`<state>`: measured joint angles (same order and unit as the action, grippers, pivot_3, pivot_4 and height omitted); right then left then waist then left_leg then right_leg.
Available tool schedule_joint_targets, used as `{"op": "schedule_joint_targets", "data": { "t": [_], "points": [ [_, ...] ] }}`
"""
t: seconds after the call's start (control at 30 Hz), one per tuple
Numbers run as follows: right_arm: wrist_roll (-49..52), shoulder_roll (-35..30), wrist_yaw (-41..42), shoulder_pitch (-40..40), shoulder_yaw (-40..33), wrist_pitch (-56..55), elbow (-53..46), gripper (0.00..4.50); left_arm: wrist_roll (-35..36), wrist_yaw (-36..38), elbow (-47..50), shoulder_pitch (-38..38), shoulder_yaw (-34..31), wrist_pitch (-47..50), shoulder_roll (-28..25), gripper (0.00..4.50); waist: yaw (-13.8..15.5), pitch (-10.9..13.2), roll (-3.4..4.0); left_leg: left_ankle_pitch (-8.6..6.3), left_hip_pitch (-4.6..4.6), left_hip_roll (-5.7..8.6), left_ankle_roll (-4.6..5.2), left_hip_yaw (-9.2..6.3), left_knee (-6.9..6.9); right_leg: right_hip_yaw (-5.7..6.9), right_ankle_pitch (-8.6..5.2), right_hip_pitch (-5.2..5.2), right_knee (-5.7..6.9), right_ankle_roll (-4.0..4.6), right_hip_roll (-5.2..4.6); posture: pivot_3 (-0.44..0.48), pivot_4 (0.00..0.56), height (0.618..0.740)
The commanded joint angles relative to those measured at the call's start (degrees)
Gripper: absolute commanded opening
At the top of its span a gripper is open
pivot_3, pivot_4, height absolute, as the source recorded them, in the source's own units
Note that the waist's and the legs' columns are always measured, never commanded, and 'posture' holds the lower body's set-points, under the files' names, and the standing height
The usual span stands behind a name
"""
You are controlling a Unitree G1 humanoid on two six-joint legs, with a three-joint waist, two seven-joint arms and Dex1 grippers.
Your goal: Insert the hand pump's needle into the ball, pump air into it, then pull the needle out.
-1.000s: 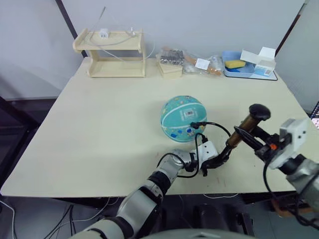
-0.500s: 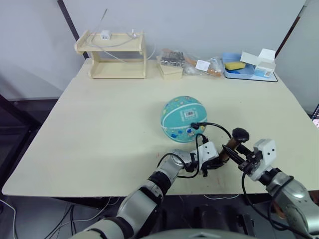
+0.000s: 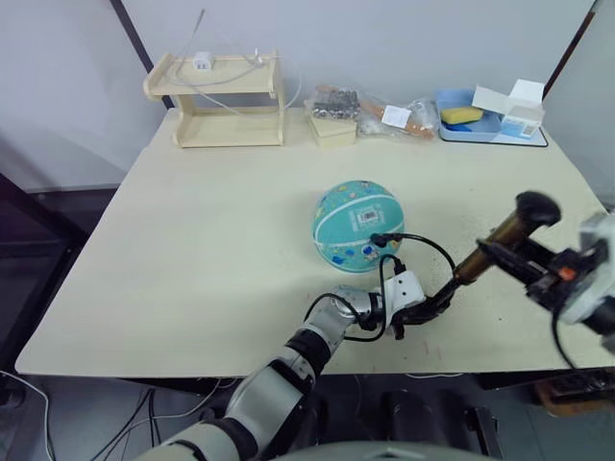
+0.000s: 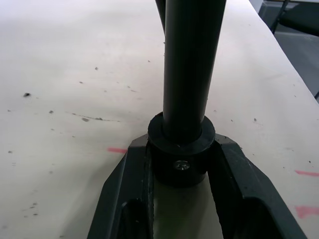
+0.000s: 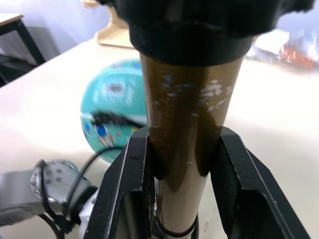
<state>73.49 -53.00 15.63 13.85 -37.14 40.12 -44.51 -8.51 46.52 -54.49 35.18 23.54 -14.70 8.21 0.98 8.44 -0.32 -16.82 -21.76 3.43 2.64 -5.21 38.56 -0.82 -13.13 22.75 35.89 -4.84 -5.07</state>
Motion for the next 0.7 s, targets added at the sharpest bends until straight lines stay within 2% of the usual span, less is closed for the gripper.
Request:
{"op": "schedule_joint_targets", "data": {
  "t": [0.03,0.1,0.3,0.43,0.57,0.7],
  "points": [
    [4.0,-2.1,-1.6,-2.3,-9.7,-1.8,-2.4,0.97,-1.6,-0.3,-4.5,-1.5,0.8,2.6,-0.1,1.03,0.0,0.0,-0.06,0.0,-0.01,0.0,0.0,0.0,0.0,0.01,0.0,0.0,0.0,0.0,0.0,0.0,0.15,0.74],
    [1.3,-1.1,-0.9,-0.9,-6.7,-1.1,-2.5,0.97,-1.5,-0.3,-4.5,-1.6,0.9,2.5,0.0,1.03,0.2,0.0,-0.07,-0.01,-0.02,0.0,0.01,0.0,0.0,0.02,0.0,0.0,0.0,0.0,-0.01,0.0,0.15,0.74],
    [-15.7,6.9,5.0,2.8,11.6,-4.8,2.3,0.97,-1.3,-0.4,-4.4,-1.6,1.0,2.3,0.0,1.03,0.0,-0.1,-0.31,-0.01,0.07,0.0,0.02,0.03,0.02,0.01,-0.01,-0.07,0.0,-0.02,0.02,0.0,0.15,0.74],
    [-28.5,11.9,9.6,4.1,24.2,-10.9,10.9,0.97,-1.2,-0.6,-4.2,-1.5,0.7,2.5,-0.2,1.03,-0.2,-0.7,-0.75,-0.01,0.28,-0.01,0.01,0.02,0.03,0.01,-0.02,-0.26,0.0,-0.02,0.07,0.0,0.15,0.74],
    [-39.1,17.6,12.4,4.7,34.6,-17.4,21.4,0.97,-1.3,-0.8,-4.0,-1.2,0.2,2.9,-0.3,1.03,-0.3,-1.1,-1.45,-0.04,1.21,-0.12,0.0,0.01,-0.11,0.04,-0.2,-1.08,-0.13,-0.26,0.07,0.0,0.15,0.74],
    [-44.3,21.4,13.7,4.3,38.1,-21.2,27.0,0.97,-1.6,-0.8,-3.6,-1.4,-0.1,3.1,-0.3,1.03,-0.3,-1.4,-1.44,-0.04,1.3,-0.24,-0.02,0.03,-0.12,0.07,-0.2,-1.1,-0.12,-0.27,0.12,0.0,0.15,0.74]
  ]
}}
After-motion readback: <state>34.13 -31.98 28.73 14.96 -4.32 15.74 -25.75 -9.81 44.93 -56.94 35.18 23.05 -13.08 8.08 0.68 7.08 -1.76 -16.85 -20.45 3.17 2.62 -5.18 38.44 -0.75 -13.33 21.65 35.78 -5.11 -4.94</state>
